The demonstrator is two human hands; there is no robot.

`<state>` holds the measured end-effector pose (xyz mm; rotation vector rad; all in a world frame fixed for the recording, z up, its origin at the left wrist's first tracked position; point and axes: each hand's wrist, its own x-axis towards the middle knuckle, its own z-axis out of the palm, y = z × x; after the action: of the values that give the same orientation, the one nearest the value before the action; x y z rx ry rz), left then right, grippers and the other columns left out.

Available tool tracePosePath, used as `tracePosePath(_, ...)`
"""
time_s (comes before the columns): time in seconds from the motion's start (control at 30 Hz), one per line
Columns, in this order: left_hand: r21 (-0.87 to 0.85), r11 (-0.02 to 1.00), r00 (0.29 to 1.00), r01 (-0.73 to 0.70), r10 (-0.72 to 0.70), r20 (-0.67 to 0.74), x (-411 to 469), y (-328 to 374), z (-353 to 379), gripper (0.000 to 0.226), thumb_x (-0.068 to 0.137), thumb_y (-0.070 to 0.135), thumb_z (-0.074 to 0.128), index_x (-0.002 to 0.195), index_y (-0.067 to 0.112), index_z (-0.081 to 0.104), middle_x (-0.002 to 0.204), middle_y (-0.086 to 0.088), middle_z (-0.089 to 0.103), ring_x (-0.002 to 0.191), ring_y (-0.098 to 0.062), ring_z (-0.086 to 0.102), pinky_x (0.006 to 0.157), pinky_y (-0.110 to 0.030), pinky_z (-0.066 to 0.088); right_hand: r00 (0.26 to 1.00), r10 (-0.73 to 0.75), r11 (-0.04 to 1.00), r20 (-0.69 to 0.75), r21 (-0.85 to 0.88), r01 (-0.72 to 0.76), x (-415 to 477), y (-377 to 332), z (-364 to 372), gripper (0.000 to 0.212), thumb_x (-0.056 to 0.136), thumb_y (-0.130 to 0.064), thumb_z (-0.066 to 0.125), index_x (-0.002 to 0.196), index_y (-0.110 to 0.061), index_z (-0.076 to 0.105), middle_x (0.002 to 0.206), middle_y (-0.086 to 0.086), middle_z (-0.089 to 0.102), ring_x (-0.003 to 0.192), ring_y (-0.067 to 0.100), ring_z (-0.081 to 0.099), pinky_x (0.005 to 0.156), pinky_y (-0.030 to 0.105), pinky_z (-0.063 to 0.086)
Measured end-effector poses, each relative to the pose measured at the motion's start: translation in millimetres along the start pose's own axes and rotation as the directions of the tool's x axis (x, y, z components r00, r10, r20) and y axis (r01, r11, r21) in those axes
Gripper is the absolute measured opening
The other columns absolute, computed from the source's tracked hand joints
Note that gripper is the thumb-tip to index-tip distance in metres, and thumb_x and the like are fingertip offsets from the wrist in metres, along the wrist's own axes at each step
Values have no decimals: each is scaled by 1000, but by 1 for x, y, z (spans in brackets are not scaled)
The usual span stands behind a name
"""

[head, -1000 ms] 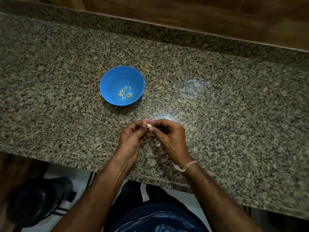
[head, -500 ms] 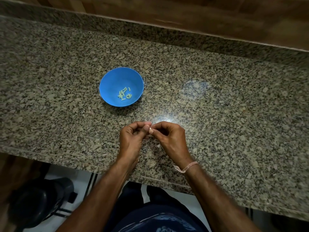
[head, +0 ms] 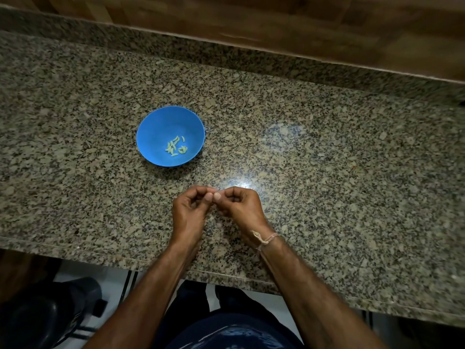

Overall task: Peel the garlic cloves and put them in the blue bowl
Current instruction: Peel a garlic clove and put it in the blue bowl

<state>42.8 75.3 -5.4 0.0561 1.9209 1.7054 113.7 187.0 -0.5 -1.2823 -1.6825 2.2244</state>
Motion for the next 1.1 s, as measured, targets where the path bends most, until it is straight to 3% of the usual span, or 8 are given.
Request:
tracePosePath(0.23, -67, 990, 991, 126, -123, 54, 5, -8, -10, 10, 95, 1, 68, 103, 4, 74, 105, -9, 78, 104, -22, 74, 87, -32, 61, 998, 43, 998, 45, -48, -41, -1, 0, 2, 16, 90, -5, 77, 98, 9, 71, 83, 15, 72, 62, 13, 66, 57, 22, 54)
tracePosePath(0.37, -88, 979, 981, 182, -175, 83, 7, -12, -13, 6, 93, 7, 71, 95, 12, 75, 101, -8, 78, 99, -23, 74, 84, -35, 59, 1000, -1, 975, -13, -221, -2, 4, 5, 9, 9, 87, -9, 81, 87, -6, 73, 86, 8, 76, 74, 17, 71, 69, 33, 62)
tracePosePath(0.53, -66, 980, 982, 186, -183, 45, 11, -20, -14, 4, 93, 6, 73, 96, 8, 73, 97, -16, 76, 95, -28, 72, 91, -43, 60, 998, -38, 946, -58, -324, 17, 7, 7, 16, 9, 87, -12, 82, 85, -10, 74, 82, 0, 76, 74, 10, 70, 61, 17, 55)
tracePosePath(0.67, -81, 976, 978, 203, -199, 56, 14, -21, -13, 3, 97, 9, 70, 97, 9, 73, 87, -11, 74, 88, -25, 70, 86, -41, 60, 993, -70, 950, -95, -310, 37, 7, 7, 20, 12, 86, -11, 83, 81, -11, 73, 78, -2, 75, 66, 2, 68, 59, 14, 54)
tracePosePath(0.8, -104, 970, 973, 218, -208, 100, 18, -18, -17, 7, 96, 12, 72, 97, 17, 76, 103, -17, 76, 100, -31, 72, 92, -45, 59, 994, -72, 965, -77, -256, 50, 7, 4, 18, 10, 85, -11, 84, 83, -9, 74, 79, 2, 76, 66, 2, 70, 62, 16, 55)
tracePosePath(0.9, -71, 971, 969, 229, -220, 109, 22, -19, -18, 9, 94, 10, 73, 95, 17, 78, 104, -20, 75, 102, -34, 72, 92, -47, 59, 996, -64, 959, -66, -279, 43, 8, 3, 16, 11, 85, -11, 83, 80, -13, 74, 79, 0, 77, 70, 2, 71, 65, 17, 56)
tracePosePath(0.97, -38, 971, 969, 236, -232, 82, 23, -21, -16, 7, 94, 10, 73, 97, 15, 77, 100, -21, 75, 95, -33, 71, 87, -46, 61, 995, -60, 957, -80, -289, 34, 6, 3, 19, 15, 88, -8, 80, 79, -14, 71, 76, -3, 73, 61, -7, 65, 57, 11, 51)
tracePosePath(1.1, -42, 958, 958, 285, -283, 45, 22, -26, -12, 7, 94, 9, 73, 101, 11, 75, 93, -16, 77, 87, -27, 70, 77, -37, 60, 992, -83, 959, -93, -279, 54, 1, 4, 20, 11, 90, -1, 76, 83, -5, 68, 73, -2, 68, 54, -6, 62, 51, 9, 46)
